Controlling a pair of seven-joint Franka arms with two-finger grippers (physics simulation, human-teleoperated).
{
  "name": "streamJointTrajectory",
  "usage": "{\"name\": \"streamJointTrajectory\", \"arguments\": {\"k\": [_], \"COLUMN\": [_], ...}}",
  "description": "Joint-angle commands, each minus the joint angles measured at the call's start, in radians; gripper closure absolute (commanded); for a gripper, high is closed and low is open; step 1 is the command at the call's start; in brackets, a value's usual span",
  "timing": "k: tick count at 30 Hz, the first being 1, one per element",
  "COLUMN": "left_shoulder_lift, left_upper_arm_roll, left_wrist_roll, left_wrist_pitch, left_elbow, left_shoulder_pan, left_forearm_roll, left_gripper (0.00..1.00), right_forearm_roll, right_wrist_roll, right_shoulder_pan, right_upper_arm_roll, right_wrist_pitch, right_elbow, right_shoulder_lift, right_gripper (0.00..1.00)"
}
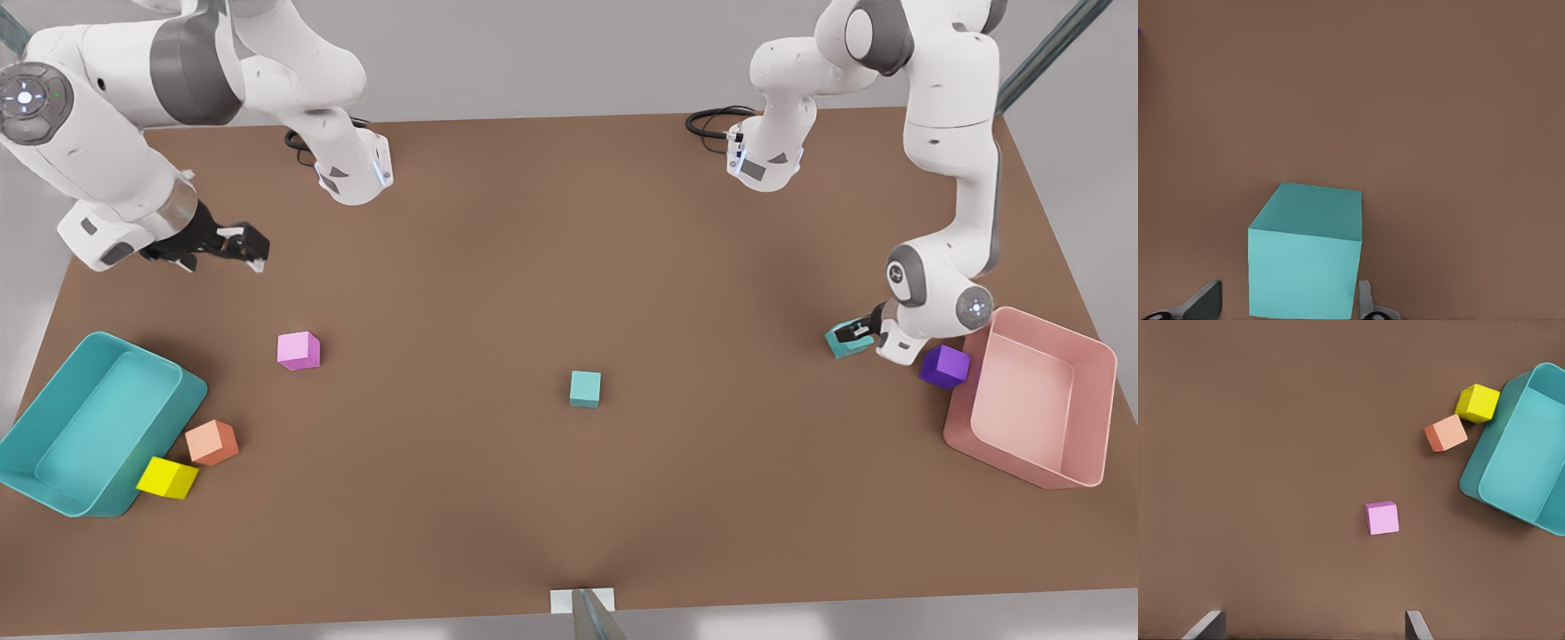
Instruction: Stack the two blue cubes on top of each other
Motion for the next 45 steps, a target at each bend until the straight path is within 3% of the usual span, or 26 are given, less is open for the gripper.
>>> {"name": "streamJointTrajectory", "arguments": {"k": [1, 6, 10, 11, 13, 22, 24, 26, 29, 32, 38, 45], "left_shoulder_lift": [0.012, 0.055, 0.071, 0.071, 0.073, 0.006, -0.013, 0.008, 0.172, 0.326, 0.502, 0.562], "left_upper_arm_roll": [0.0, -0.003, -0.006, -0.011, -0.011, -0.049, -0.051, -0.15, -0.181, -0.213, -0.259, -0.259], "left_wrist_roll": [0.092, 0.093, 0.093, 0.093, 0.092, 0.084, -0.006, -0.242, -0.666, -0.919, -0.936, -0.928], "left_wrist_pitch": [0.042, 0.096, 0.101, 0.099, 0.096, 0.061, -0.123, -0.246, -0.534, -0.538, -0.489, -0.375], "left_elbow": [0.0, 0.002, 0.002, 0.0, 0.002, 0.017, 0.14, 0.258, 0.692, 0.878, 1.103, 1.135], "left_shoulder_pan": [0.0, 0.0, 0.0, 0.0, -0.001, -0.037, -0.113, -0.174, -0.441, -0.6, -0.619, -0.627], "left_forearm_roll": [0.0, -0.042, -0.043, -0.043, -0.043, -0.042, -0.04, -0.04, -0.034, -0.037, -0.04, -0.04], "left_gripper": [0.0, 0.0, 0.0, 0.26, 0.55, 0.55, 0.55, 0.55, 0.55, 0.55, 0.55, 0.54], "right_forearm_roll": [0.002, -0.007, -0.006, -0.006, -0.003, -0.007, -0.011, -0.007, -0.009, -0.009, -0.004, -0.012], "right_wrist_roll": [-0.299, -0.301, -0.299, -0.298, -0.302, -0.301, -0.302, -0.302, -0.299, -0.299, -0.299, -0.299], "right_shoulder_pan": [-0.216, -0.216, -0.215, -0.213, -0.212, -0.212, -0.21, -0.216, -0.213, -0.213, -0.212, -0.212], "right_upper_arm_roll": [-0.002, -0.039, -0.039, -0.039, -0.039, -0.037, -0.037, -0.037, -0.031, -0.031, -0.03, -0.03], "right_wrist_pitch": [-0.013, -0.026, -0.03, -0.03, -0.03, -0.03, -0.03, -0.027, -0.023, -0.024, -0.02, -0.009], "right_elbow": [0.001, 0.019, 0.025, 0.025, 0.036, 0.036, 0.039, 0.044, 0.054, 0.057, 0.059, 0.079], "right_shoulder_lift": [0.005, 0.174, 0.156, 0.15, 0.148, 0.146, 0.154, 0.174, 0.176, 0.177, 0.18, 0.188], "right_gripper": [0.0, 0.0, 0.0, 0.0, 0.0, 0.0, 0.0, 0.0, 0.0, 0.0, 0.0, 0.0]}}
